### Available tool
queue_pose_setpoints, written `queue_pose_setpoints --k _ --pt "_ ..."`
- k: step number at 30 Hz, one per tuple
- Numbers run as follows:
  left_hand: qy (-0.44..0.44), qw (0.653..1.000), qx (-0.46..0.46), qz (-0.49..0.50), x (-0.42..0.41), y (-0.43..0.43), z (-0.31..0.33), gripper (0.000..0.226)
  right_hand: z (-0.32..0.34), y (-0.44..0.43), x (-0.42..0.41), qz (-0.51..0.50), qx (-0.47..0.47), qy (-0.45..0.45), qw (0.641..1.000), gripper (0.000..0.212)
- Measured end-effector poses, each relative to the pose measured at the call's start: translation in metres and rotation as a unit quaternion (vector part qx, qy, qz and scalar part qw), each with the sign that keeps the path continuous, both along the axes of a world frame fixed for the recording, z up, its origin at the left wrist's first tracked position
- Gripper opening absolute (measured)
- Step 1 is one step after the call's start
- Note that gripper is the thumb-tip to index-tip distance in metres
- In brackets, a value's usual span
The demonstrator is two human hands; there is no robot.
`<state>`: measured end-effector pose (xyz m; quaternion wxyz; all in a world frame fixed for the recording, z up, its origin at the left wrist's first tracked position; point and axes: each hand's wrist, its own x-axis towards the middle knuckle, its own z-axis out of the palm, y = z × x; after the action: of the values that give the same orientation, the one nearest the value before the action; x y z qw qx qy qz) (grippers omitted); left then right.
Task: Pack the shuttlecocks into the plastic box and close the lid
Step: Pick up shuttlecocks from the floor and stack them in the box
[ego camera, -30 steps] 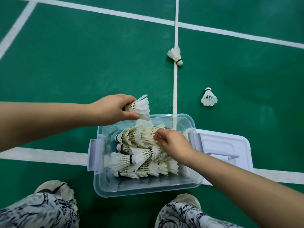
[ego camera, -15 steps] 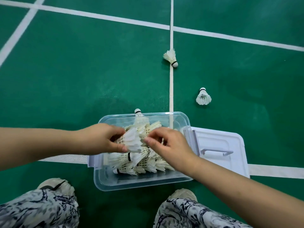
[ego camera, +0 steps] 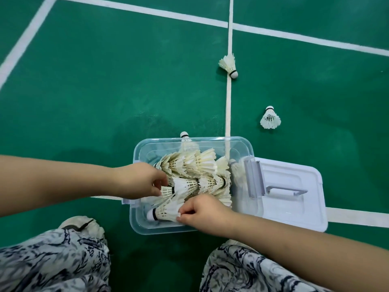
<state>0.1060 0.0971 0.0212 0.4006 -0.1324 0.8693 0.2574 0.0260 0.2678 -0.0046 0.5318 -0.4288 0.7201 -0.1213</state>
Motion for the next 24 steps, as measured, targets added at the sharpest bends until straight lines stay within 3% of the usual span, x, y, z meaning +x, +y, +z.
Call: queue_pose_setpoints --k 9,13,16,19,24 --pt "-0.006 1.000 0.004 -0.008 -0.002 0.000 -0.002 0.029 -0.011 -0.023 -0.004 0.180 0.070 0.008 0.981 0.034" --pt "0.001 1.000 0.027 0.009 -0.008 -0.004 0.001 0.026 -0.015 -0.022 -0.008 0.197 0.082 -0.016 0.977 0.036" --pt "0.037 0.998 0.041 0.043 -0.017 -0.012 0.011 0.021 -0.001 -0.022 -0.019 0.144 0.078 -0.028 0.986 0.034" --pt "0.109 0.989 0.043 0.090 -0.033 -0.024 0.023 0.014 0.024 -0.030 -0.046 0.026 0.034 -0.052 0.998 0.028" --pt "0.220 0.959 0.012 0.177 -0.071 -0.047 0.027 0.011 0.044 -0.060 -0.102 -0.181 -0.076 -0.027 0.980 0.019"
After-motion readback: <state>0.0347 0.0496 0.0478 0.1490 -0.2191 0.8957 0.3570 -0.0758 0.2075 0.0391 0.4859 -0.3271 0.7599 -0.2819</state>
